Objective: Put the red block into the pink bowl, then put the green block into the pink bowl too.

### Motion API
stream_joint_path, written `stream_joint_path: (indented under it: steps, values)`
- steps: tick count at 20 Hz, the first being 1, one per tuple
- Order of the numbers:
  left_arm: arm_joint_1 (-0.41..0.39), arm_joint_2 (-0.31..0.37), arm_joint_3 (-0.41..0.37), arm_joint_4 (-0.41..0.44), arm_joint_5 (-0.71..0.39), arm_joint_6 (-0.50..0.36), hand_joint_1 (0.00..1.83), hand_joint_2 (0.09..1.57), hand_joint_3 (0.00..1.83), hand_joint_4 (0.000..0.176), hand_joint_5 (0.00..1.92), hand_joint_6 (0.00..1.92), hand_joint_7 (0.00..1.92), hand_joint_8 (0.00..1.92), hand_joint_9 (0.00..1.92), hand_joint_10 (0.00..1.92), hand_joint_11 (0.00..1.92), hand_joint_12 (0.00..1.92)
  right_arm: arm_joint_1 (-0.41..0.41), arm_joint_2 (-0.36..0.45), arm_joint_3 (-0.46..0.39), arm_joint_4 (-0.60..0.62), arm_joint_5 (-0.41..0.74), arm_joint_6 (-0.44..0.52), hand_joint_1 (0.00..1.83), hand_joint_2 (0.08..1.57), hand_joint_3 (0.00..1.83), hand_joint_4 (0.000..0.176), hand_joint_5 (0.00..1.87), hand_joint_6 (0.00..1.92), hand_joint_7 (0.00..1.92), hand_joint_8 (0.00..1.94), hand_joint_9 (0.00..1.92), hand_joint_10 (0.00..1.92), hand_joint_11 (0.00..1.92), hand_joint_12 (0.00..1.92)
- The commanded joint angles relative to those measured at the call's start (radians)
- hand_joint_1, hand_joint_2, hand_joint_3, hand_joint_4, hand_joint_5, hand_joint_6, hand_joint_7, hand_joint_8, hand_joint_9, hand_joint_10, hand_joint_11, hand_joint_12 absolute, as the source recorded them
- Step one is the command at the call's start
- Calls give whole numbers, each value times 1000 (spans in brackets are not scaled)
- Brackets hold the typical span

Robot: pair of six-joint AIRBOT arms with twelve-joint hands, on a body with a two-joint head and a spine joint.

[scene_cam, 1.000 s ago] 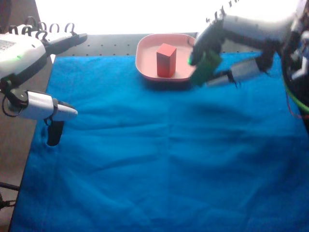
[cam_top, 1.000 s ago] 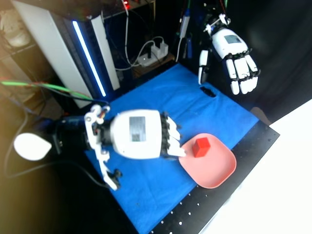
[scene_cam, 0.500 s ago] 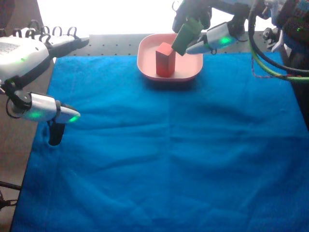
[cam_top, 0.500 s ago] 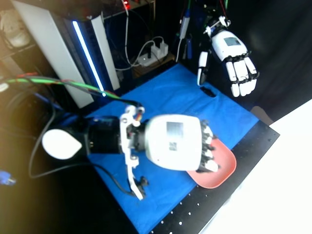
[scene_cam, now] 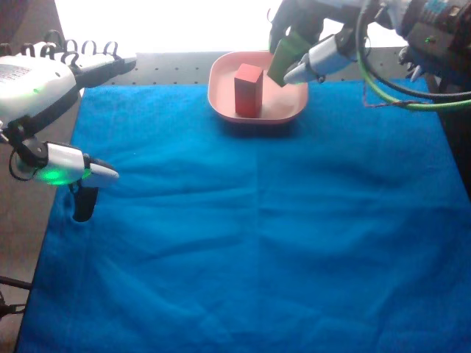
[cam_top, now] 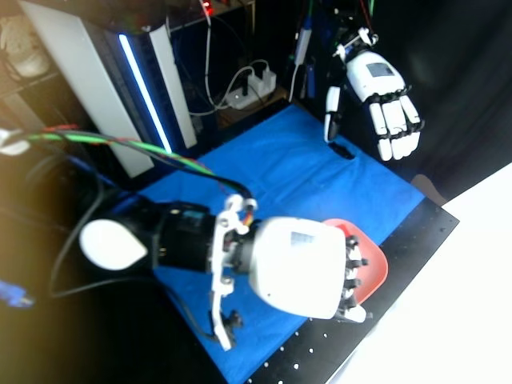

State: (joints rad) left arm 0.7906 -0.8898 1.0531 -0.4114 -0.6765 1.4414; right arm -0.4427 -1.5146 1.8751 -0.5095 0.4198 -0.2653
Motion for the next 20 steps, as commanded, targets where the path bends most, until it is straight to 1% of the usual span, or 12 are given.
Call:
stream_joint_path:
  steps: [1, 2, 3, 6, 7, 8, 10, 11, 12, 13, 17, 20]
  values:
    - [-9, -8, 8, 15, -111, 0, 929, 869, 2, 83, 151, 0, 229, 0, 221, 0, 0, 671, 20, -5, 10, 34, 83, 1, 1280, 1001, 0, 0, 1253, 419, 1288, 570, 1279, 198, 696, 1246]
    - [-10, -9, 9, 15, -111, 0, 922, 863, 0, 85, 157, 1, 235, 2, 228, 2, 0, 698, 20, -7, 11, 34, 82, 1, 1380, 1005, 4, 0, 1167, 541, 1329, 368, 1154, 768, 751, 1139]
    - [-10, -11, 10, 15, -111, 0, 917, 858, 0, 88, 161, 1, 234, 1, 225, 1, 0, 680, 20, -11, 11, 34, 82, 1, 1400, 1008, 3, 0, 1134, 624, 1340, 304, 1129, 874, 755, 1114]
    - [-11, -12, 10, 15, -111, 0, 909, 857, 0, 110, 143, 0, 240, 1, 229, 1, 0, 657, 20, -14, 11, 34, 82, 1, 1275, 1022, 1, 0, 1237, 442, 1184, 775, 1134, 633, 787, 1222]
    - [-11, -11, 10, 15, -112, 0, 906, 854, 0, 113, 138, 1, 238, 0, 229, 1, 0, 668, 20, -14, 10, 33, 82, 1, 1286, 1047, 4, 0, 1195, 381, 1121, 992, 1091, 1061, 879, 1516]
    - [-11, -11, 9, 15, -113, 0, 907, 851, 0, 120, 133, 0, 238, 0, 230, 1, 0, 672, 20, -14, 9, 31, 82, 1, 1274, 1070, 4, 0, 1069, 746, 1074, 920, 1019, 1147, 852, 1593]
    - [-11, -11, 9, 15, -113, 0, 917, 858, 1, 100, 136, 0, 231, 0, 214, 0, 0, 628, 19, -14, 8, 29, 82, 1, 987, 943, 0, 11, 571, 53, 732, 119, 721, 368, 457, 1214]
    - [-11, -11, 9, 15, -113, 0, 905, 859, 1, 105, 137, 1, 237, 3, 220, 3, 0, 624, 19, -14, 8, 29, 82, 1, 918, 927, 0, 53, 428, 10, 576, 23, 666, 167, 394, 1114]
    - [-11, -11, 9, 15, -113, 0, 891, 860, 1, 105, 133, 0, 236, 2, 222, 3, 0, 621, 19, -14, 8, 29, 82, 1, 846, 896, 0, 130, 240, 1, 380, 4, 583, 59, 342, 1121]
    - [-11, -11, 9, 15, -114, 0, 896, 858, 0, 98, 134, 0, 231, 0, 215, 0, 0, 602, 19, -14, 9, 30, 82, 1, 803, 853, 0, 163, 118, 0, 216, 0, 381, 11, 127, 1160]
    - [-10, -9, 7, 13, -120, 0, 921, 850, 0, 87, 147, 3, 229, 0, 211, 0, 0, 627, 19, -13, -13, 30, 82, 1, 752, 805, 0, 176, 0, 0, 2, 0, 87, 5, 0, 754]
    - [-9, 4, -5, 10, -137, 0, 938, 830, 0, 73, 162, 2, 244, 2, 229, 4, 0, 687, -5, 39, -65, 103, 124, 1, 708, 780, 0, 176, 0, 0, 0, 0, 203, 30, 0, 1104]
